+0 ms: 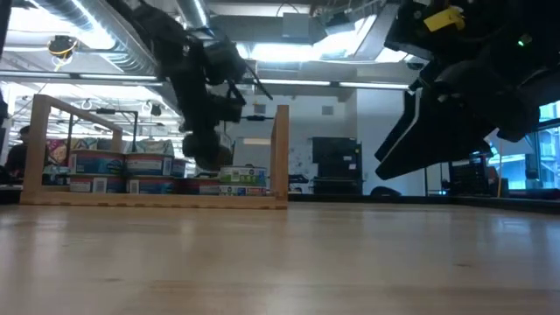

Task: Stack canned seafood by type on shelf
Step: Stack the blue tuna can on top of the other blue tuna can on the shelf

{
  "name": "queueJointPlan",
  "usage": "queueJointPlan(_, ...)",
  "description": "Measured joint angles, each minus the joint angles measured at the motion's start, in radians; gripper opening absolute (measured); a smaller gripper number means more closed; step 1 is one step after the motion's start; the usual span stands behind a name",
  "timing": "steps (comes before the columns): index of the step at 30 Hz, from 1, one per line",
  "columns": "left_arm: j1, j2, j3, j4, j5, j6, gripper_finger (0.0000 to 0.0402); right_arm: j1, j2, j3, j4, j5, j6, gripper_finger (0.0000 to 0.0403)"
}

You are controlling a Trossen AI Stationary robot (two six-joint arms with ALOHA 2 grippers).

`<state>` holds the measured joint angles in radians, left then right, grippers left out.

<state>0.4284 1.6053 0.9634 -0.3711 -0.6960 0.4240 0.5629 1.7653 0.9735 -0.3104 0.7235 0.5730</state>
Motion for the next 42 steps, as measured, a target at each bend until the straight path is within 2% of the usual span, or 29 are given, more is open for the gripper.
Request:
queueJointPlan(5, 0.054, 0.069, 0.0, 0.077, -0.041, 0.052, 0.0173, 0.0, 0.0, -0.013, 0.024, -0.001, 0.005, 0.034)
queueJointPlan(11, 0.076, 0.075, 0.0, 0.038, -0.044, 0.05, 0.0188, 0.0, 0.0, -0.013, 0.029, -0.018, 0.006, 0.034)
queueJointPlan(20, 0.061, 0.071, 0.001, 0.03, 0.043, 0.047, 0.0231, 0.0, 0.0, -0.013, 0.026, -0.019, 0.006, 0.034)
queueJointPlan(29, 0.055, 0.071, 0.067, -0.169, 0.096, -0.014, 0.0268, 0.0, 0.0, -0.013, 0.025, -0.016, 0.003, 0.034)
queueJointPlan(42, 0.063, 0.07, 0.076, -0.17, 0.093, -0.03, 0.0271, 0.0, 0.0, -0.012, 0.03, -0.01, 0.006, 0.034)
